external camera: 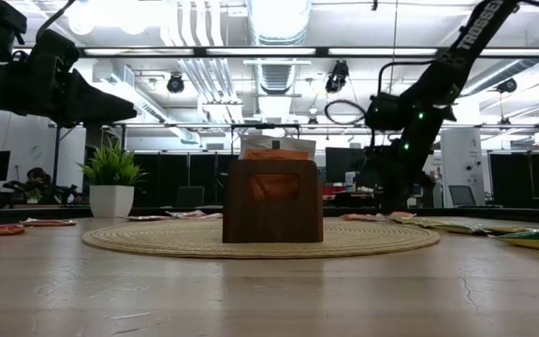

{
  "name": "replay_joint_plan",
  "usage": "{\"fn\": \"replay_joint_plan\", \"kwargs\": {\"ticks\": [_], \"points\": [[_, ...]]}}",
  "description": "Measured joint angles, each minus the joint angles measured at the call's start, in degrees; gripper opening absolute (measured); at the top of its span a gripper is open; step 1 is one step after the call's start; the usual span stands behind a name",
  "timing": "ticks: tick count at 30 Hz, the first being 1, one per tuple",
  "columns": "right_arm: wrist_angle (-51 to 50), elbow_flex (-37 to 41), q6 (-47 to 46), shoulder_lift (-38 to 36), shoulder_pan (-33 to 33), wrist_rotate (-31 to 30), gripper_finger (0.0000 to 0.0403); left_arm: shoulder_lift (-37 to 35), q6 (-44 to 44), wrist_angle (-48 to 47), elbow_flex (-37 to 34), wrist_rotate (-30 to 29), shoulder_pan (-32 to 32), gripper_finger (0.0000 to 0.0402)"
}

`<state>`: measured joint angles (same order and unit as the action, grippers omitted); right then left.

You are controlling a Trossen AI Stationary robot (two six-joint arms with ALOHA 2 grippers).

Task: Pick & Place Tea
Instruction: Put the middle white tea bag into the bottom section of the wooden organizer

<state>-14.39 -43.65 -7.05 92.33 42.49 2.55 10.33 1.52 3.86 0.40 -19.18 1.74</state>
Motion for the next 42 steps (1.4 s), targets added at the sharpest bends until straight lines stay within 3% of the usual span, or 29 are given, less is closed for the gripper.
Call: {"fn": "replay_joint_plan", "kwargs": {"ticks": [11,24,34,42], "points": [[-4.31,-0.09,3.01,-8.55,-3.79,0.25,0.0008,-0.01,-0.02,0.00,-0.01,0.00,-0.04,0.0202],[-3.16,-0.11,4.44,-8.55,-4.49,0.44,0.0014,-0.01,0.00,0.00,-0.02,0.00,-0.03,0.0202],[-2.57,-0.11,3.96,-7.71,-4.49,-1.08,0.0104,-0.01,0.00,0.00,0.00,0.00,-0.02,0.0202],[-2.42,-0.11,-1.57,-7.71,-4.23,-2.76,0.0179,0.01,-0.02,0.00,-0.02,0.00,0.02,0.0202]]}}
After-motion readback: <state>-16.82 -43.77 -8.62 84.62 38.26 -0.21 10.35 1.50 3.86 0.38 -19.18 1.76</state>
